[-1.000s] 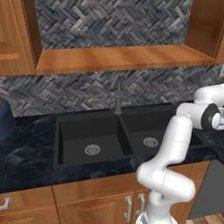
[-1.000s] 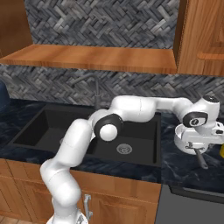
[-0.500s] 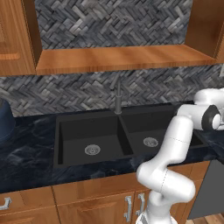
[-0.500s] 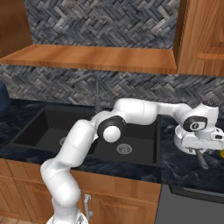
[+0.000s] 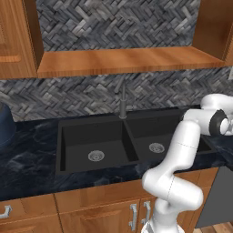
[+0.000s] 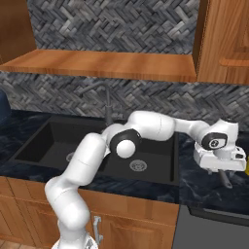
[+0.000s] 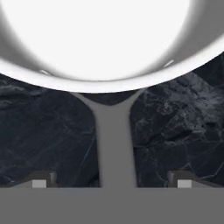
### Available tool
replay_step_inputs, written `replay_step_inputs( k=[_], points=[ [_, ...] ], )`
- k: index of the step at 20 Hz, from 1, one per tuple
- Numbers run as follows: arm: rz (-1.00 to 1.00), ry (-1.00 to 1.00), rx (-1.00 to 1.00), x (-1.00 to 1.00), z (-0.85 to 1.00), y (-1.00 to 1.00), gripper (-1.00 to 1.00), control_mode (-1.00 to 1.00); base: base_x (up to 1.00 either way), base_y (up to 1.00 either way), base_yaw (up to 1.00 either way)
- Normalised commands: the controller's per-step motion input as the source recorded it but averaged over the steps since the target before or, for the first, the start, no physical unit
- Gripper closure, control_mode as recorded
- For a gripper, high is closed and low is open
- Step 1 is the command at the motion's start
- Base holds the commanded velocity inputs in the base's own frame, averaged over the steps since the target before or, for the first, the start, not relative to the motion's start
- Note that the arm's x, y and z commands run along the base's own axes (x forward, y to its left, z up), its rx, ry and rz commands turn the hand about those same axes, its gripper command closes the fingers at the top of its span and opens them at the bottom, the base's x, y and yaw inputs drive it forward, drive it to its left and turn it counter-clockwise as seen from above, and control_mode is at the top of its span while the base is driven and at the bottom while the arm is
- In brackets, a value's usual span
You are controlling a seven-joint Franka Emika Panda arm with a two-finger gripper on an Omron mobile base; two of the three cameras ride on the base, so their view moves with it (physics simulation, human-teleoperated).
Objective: Place the mug in the left basin and the saucepan in the right basin of the sink.
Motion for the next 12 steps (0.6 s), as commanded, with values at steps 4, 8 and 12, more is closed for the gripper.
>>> replay_step_inputs(
  k=[4, 8, 12],
  points=[
    [0.0, 0.01, 0.0, 0.0, -0.08, -0.08, 1.0, -1.0, 0.0, 0.0, 0.0],
    [0.0, 0.0, 0.0, 0.0, 0.0, -0.04, 1.0, -1.0, 0.0, 0.0, 0.0],
    [0.0, 0.01, 0.0, 0.0, 0.0, 0.04, 1.0, -1.0, 0.0, 0.0, 0.0]
  ],
)
